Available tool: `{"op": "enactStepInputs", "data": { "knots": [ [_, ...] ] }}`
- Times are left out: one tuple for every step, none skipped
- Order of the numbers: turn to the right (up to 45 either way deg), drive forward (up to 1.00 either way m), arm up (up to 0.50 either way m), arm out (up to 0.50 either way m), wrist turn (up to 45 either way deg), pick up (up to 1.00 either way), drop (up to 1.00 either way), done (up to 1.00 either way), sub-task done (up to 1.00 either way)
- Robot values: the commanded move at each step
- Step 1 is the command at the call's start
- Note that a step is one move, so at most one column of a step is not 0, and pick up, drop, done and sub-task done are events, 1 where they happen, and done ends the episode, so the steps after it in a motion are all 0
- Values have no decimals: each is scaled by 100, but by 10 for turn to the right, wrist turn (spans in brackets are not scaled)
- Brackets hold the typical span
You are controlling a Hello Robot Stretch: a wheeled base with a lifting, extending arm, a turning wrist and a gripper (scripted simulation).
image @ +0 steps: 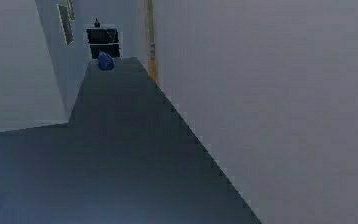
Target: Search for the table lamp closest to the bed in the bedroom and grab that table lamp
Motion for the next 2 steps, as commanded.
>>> {"op": "enactStepInputs", "data": {
  "knots": [
    [390,0,0,0,0,0,0,0,0],
    [0,5,0,0,0,0,0,0,0]
  ]
}}
